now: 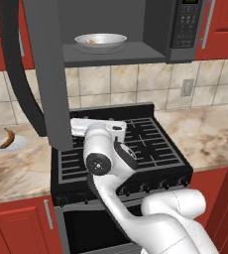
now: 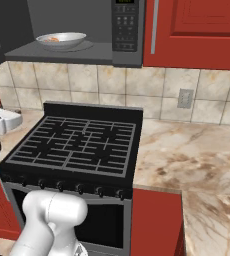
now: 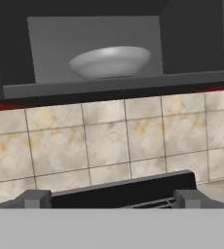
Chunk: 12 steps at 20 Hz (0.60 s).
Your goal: Remove the banana from the bowl and place it on the small plate. Then place the bowl with only the shrimp in the microwave, close the door, and press the start button to microwave the shrimp.
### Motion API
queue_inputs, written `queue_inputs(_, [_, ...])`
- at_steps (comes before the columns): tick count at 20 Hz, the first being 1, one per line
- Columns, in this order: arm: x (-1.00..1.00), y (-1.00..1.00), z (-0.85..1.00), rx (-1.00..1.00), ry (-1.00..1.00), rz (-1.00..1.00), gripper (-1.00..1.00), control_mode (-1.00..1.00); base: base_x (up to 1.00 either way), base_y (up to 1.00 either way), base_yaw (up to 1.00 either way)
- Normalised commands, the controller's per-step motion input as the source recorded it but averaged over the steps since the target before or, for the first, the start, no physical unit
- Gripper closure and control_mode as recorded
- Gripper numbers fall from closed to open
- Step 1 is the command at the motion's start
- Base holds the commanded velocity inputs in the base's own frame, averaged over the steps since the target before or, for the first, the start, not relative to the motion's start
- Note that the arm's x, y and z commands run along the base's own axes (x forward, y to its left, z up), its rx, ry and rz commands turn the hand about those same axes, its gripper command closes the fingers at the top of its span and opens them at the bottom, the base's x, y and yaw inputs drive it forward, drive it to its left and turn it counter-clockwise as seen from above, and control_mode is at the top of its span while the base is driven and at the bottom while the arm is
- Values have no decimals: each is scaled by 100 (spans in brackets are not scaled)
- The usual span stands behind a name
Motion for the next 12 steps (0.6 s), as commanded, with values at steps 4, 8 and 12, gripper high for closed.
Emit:
queue_inputs(4, [-40,67,9,-5,-1,0,-100,-100,0,0,0])
queue_inputs(8, [-36,62,19,-1,-8,0,-100,-100,0,0,0])
queue_inputs(12, [-39,58,30,0,-11,-2,-100,-100,0,0,0])
